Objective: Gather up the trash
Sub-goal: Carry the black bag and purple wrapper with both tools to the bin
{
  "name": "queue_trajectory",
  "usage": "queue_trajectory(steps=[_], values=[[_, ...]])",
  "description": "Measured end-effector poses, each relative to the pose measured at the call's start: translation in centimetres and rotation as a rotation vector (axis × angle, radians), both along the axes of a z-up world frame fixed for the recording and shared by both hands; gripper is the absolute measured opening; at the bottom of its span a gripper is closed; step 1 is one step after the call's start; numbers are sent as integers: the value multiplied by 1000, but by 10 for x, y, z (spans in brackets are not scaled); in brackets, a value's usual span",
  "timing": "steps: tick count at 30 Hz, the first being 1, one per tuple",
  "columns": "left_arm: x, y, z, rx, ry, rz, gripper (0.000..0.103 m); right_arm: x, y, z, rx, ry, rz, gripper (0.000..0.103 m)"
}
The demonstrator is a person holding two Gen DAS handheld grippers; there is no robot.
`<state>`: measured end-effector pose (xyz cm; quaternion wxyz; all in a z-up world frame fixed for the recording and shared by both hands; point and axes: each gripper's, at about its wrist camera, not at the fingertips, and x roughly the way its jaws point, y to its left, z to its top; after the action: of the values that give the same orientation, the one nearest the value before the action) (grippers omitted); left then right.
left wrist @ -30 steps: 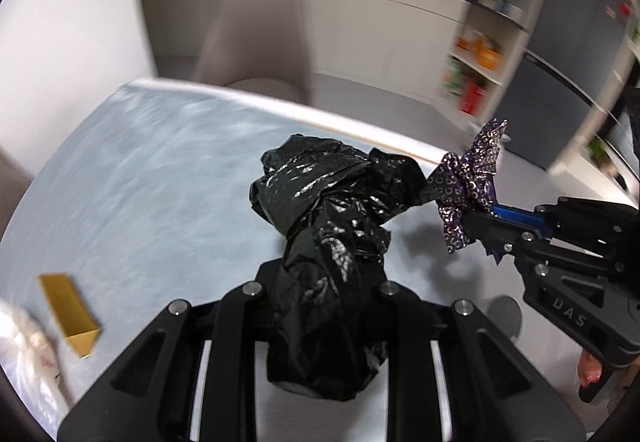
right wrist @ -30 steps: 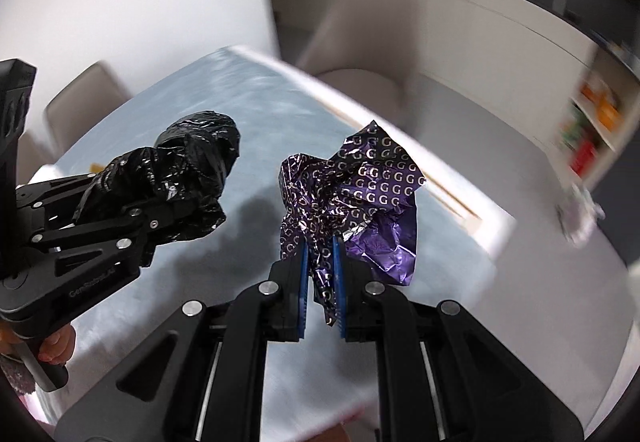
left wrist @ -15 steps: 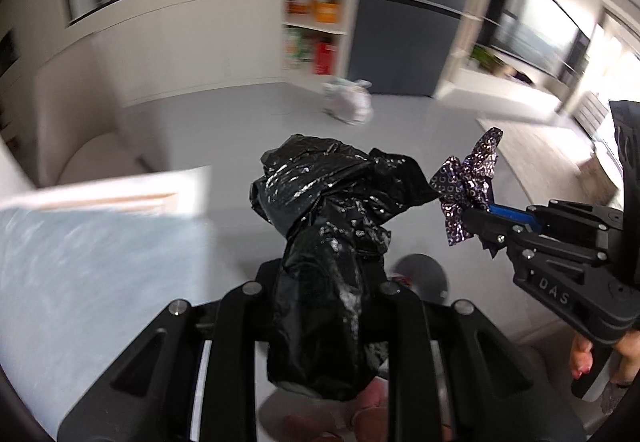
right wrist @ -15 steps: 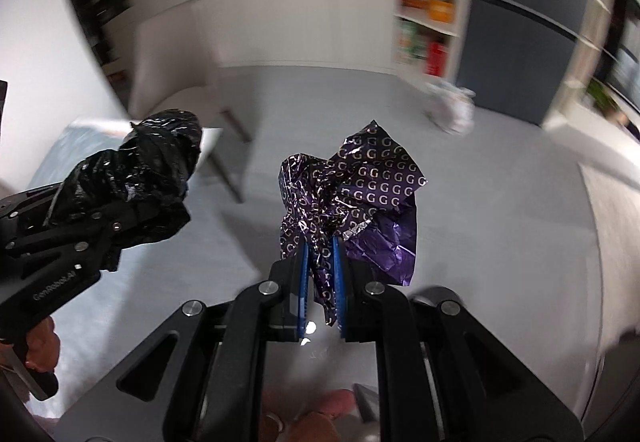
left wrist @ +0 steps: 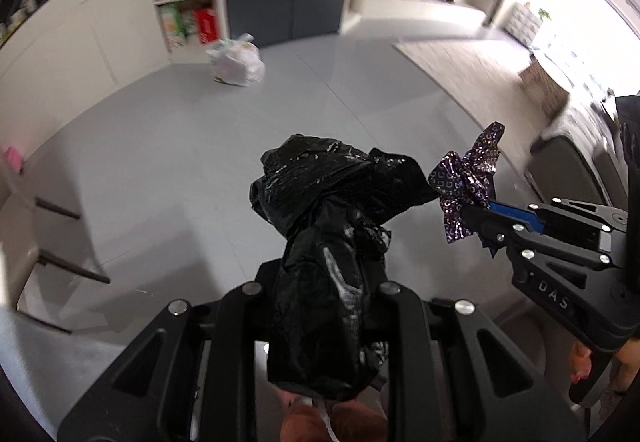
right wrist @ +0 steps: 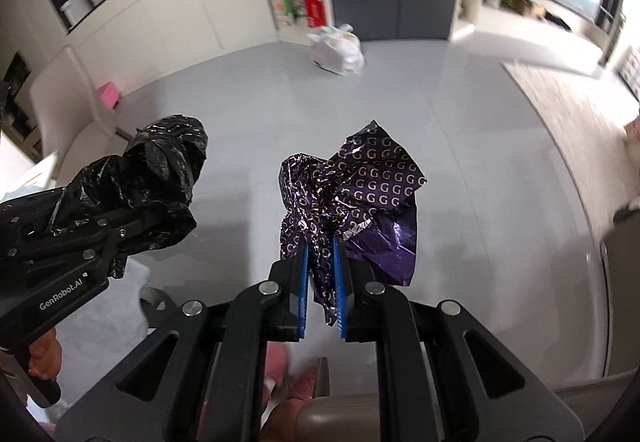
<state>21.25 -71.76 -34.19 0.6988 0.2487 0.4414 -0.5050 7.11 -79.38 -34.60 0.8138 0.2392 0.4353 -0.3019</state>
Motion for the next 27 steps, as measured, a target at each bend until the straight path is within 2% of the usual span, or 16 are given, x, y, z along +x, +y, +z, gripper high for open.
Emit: queue_trajectory(steps=[7, 12, 18, 22, 23, 25, 27], values=[[5, -46, -92, 75, 43, -101, 23, -7, -41, -98, 61, 41, -113, 10], [8, -79, -166, 117, 59, -149, 23, -9, -67, -168, 99, 67, -146, 10], [8, -107, -245, 175, 89, -177, 23, 1, -82, -244, 153, 95, -135, 11], [6, -116, -281, 209, 101, -196, 24, 19, -88, -280, 186, 121, -106, 11], [5, -116, -289, 216, 101, -200, 25, 22, -84, -286, 190, 126, -101, 15], [4, -116, -303, 226, 93, -208, 28, 26, -88, -299, 197, 133, -100, 32], [5, -117, -313, 242, 106, -218, 37, 28, -91, -306, 187, 136, -108, 43]])
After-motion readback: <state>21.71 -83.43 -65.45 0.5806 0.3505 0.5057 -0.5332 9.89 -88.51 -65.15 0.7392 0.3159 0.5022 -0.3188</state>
